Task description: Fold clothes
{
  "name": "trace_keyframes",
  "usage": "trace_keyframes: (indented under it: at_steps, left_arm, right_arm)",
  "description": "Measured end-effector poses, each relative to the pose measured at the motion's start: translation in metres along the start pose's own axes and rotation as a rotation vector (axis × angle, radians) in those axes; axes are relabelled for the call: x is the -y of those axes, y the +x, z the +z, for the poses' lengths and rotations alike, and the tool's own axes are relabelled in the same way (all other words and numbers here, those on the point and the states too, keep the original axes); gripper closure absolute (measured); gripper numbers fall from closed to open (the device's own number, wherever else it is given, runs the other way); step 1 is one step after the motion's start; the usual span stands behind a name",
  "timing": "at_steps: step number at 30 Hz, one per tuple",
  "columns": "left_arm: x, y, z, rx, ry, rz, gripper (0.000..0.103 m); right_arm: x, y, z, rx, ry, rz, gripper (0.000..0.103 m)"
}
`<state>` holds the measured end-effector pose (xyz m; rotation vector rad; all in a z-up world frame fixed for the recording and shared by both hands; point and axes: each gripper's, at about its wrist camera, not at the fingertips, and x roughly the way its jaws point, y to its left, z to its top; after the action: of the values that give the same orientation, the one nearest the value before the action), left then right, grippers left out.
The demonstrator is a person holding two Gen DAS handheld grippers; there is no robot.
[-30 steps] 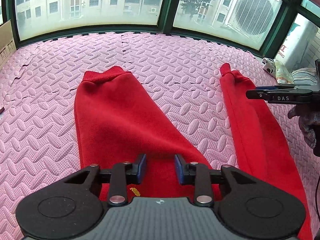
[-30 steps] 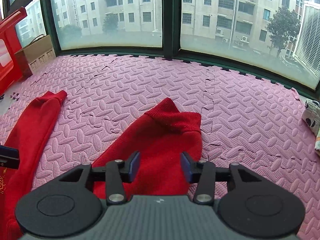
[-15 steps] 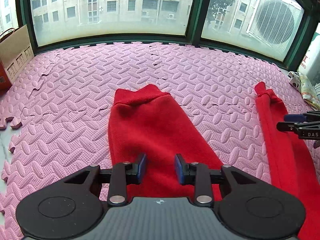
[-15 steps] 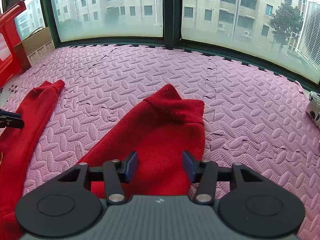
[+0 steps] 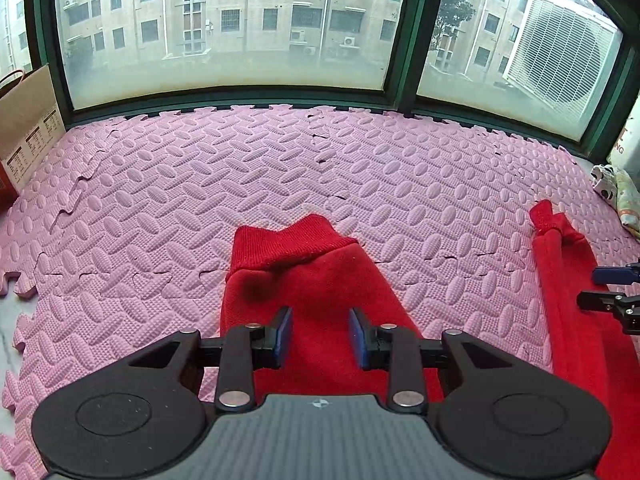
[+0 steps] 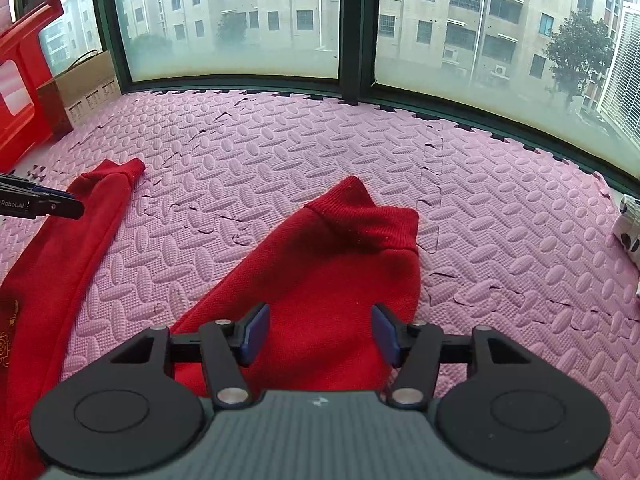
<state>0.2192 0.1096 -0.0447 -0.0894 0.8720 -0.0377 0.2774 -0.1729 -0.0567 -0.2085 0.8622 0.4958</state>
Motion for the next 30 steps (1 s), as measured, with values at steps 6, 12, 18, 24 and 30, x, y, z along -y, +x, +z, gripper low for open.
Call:
trace_keyframes:
  at_steps: [6,12,18,24,30]
  left_arm:
    - [0.005,-0.051,-0.04,-0.026,0.023,0.003,0.068]
    - [0.004,-0.097,-0.092,-0.044,0.014,0.054,0.069]
    - [0.015,-0.111,-0.122,-0.042,0.024,0.038,0.069]
    - [0.018,-0.102,-0.133,-0.054,0.013,0.049,0.074]
    - [0.019,-0.108,-0.139,-0.009,0.04,0.058,0.094]
  right_arm:
    - [-0.025,-0.029,-0.008,0.011,-0.064,0.06,0.041]
    - [-0.066,-0.069,-0.033,0.02,-0.136,0.142,0.038]
    - [-0.103,-0.1,-0.062,0.009,-0.179,0.206,0.036]
    - [-0.128,-0.113,-0.087,-0.02,-0.22,0.216,0.035]
    - [-0.132,-0.114,-0.104,-0.051,-0.195,0.201,0.035]
